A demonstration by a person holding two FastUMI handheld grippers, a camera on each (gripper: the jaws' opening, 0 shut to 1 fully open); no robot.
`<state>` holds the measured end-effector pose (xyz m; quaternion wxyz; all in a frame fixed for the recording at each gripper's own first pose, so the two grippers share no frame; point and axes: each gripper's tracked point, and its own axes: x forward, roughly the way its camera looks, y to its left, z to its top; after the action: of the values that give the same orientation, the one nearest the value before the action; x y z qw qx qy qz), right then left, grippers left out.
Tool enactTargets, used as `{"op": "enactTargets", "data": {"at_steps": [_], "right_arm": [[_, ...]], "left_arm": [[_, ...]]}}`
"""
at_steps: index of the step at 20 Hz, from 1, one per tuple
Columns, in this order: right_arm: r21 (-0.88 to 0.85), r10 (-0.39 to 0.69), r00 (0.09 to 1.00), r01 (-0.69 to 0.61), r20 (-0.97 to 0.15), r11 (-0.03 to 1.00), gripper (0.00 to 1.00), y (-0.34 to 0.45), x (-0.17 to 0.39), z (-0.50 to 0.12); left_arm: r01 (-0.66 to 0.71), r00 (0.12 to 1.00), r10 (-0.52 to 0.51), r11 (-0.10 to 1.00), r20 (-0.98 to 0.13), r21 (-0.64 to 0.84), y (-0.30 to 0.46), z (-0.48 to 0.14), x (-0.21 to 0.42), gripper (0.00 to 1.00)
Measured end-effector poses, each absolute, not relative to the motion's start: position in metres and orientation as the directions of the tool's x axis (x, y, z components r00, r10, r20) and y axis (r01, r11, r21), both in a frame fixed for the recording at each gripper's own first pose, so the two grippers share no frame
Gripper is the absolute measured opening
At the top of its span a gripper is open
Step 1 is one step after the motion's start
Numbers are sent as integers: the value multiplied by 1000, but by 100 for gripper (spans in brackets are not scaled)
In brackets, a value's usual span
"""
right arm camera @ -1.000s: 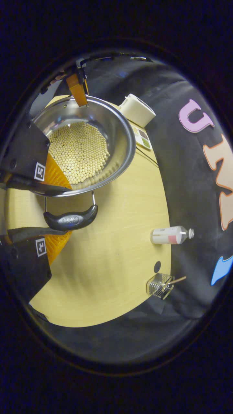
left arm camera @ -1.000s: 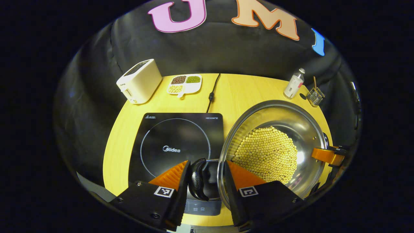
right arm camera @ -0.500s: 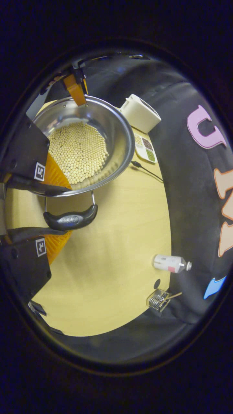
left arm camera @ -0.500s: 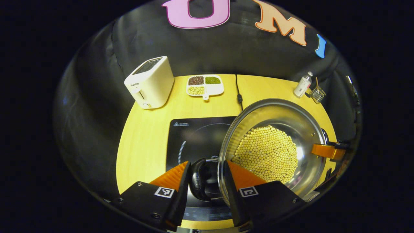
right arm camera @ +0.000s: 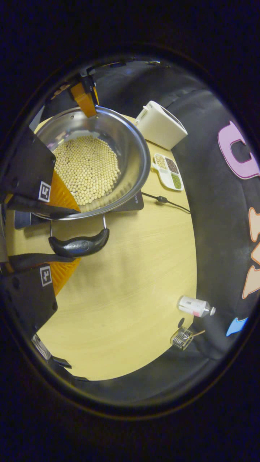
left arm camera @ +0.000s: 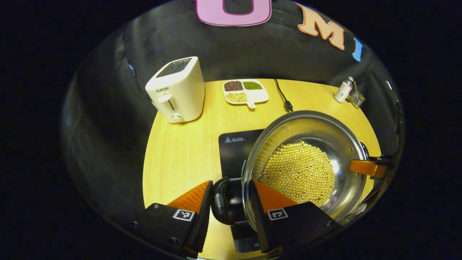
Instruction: First push the handle of the pot to place it horizontally, then grasp the pot with both hands and set it on the induction cooktop.
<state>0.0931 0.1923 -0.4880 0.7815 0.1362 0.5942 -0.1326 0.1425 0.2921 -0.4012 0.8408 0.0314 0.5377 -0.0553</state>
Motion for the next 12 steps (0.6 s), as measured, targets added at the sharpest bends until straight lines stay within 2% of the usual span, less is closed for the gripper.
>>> {"op": "enactTargets", "data": {"at_steps": [3, 4, 6, 7, 8, 9, 11, 12], "right_arm": [[58, -54, 274, 385, -960, 921, 49, 205, 101, -489], [56, -59, 280, 386, -958, 921, 43, 207, 103, -489], [61, -62, 289, 399, -955, 915, 43, 209, 102, -493], [64, -62, 292, 403, -954, 913, 49, 209, 101, -493], [68, -61, 295, 406, -953, 912, 49, 208, 102, -492], [70, -60, 297, 407, -953, 911, 43, 209, 102, -493], [72, -58, 300, 405, -952, 912, 43, 210, 100, -493], [75, -56, 303, 404, -951, 912, 49, 210, 100, -496]], "left_arm": [[143, 437, -38, 989, -899, 28, 304, -399, 149, 58], [148, 443, -38, 989, -896, 32, 304, -397, 151, 58], [158, 438, -33, 987, -898, 40, 306, -399, 152, 58], [160, 438, -32, 986, -898, 43, 308, -399, 152, 59], [162, 436, -30, 986, -900, 46, 309, -399, 153, 60], [162, 433, -26, 986, -901, 50, 308, -400, 152, 60], [164, 444, -22, 985, -896, 57, 309, -401, 154, 62], [159, 454, -19, 985, -891, 61, 310, -402, 154, 61]]}}
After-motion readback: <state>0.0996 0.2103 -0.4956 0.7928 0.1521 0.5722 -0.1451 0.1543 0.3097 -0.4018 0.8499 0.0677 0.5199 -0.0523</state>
